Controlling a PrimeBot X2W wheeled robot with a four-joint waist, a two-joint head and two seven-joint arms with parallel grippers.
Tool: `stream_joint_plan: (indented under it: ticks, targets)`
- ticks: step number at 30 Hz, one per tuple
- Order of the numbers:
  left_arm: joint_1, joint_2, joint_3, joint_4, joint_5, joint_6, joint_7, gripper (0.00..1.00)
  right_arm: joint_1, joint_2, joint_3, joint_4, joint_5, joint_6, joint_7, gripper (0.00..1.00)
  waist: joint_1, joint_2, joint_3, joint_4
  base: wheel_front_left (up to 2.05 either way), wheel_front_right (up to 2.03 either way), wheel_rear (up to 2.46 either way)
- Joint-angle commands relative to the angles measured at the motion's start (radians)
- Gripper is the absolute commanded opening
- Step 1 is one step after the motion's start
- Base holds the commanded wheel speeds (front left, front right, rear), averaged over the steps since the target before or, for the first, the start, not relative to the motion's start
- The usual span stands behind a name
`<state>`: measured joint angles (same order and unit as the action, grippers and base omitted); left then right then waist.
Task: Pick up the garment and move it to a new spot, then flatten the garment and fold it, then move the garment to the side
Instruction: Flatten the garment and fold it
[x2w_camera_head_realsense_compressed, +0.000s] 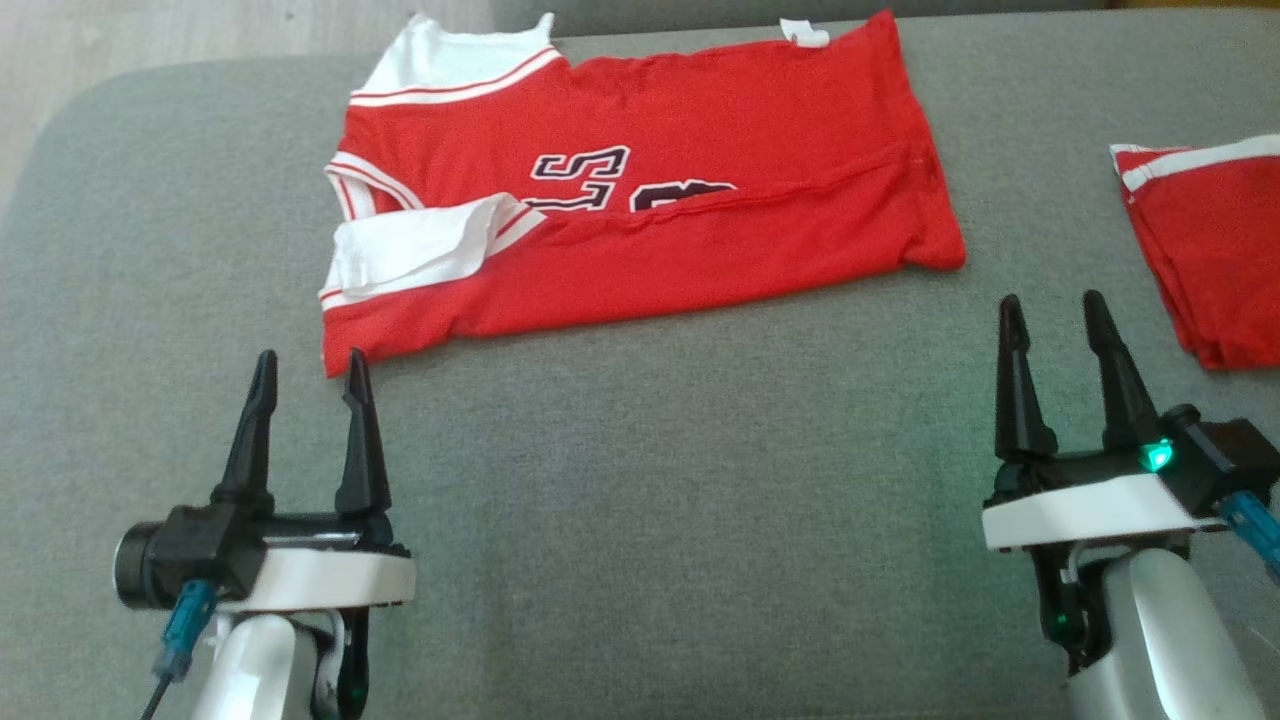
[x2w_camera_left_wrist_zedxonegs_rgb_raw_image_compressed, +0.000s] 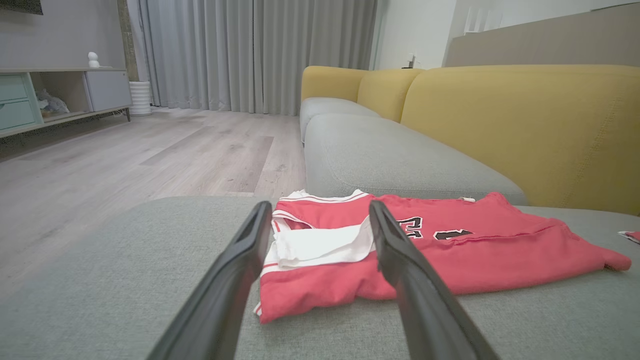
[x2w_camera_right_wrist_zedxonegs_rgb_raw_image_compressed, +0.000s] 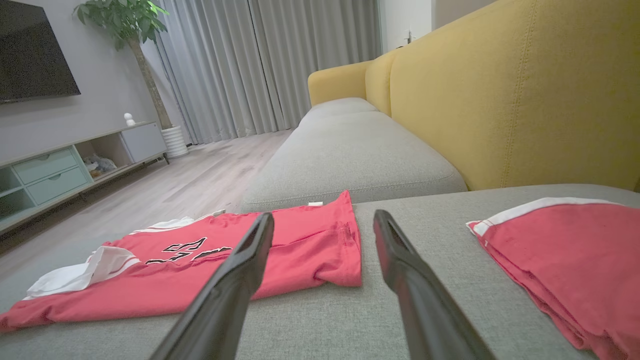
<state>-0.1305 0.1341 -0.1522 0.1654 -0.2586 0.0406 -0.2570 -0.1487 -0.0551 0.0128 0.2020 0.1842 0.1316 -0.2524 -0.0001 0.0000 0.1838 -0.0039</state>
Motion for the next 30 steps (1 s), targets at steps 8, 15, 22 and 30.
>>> stream_joint_plan:
  ticks: [8,15,22,30]
  targets:
    - [-0.093,-0.015,0.077,0.081,0.056,-0.042,-0.005,1.0,-0.051,0.005,0.047,-0.066,0.028,-0.001,-0.009,1.0,0.0001,0.0,0.042,-0.023,0.0,0.0,0.0]
    - [-0.246,0.018,0.081,0.339,0.075,-0.024,0.052,1.0,-0.07,0.005,0.066,-0.061,0.044,-0.001,-0.009,1.0,0.0001,0.0,0.108,-0.033,0.0,0.0,0.0]
    - [-0.36,0.049,0.11,0.505,0.055,-0.007,0.08,1.0,-0.089,0.005,0.074,-0.067,0.054,-0.001,-0.009,1.0,0.0001,0.0,0.165,-0.052,0.0,0.0,0.0]
    - [-0.417,0.067,0.092,0.664,0.051,-0.013,0.184,0.48,-0.098,0.005,0.091,-0.075,0.064,-0.001,-0.009,1.0,0.0001,0.0,0.182,-0.07,0.0,0.0,0.0]
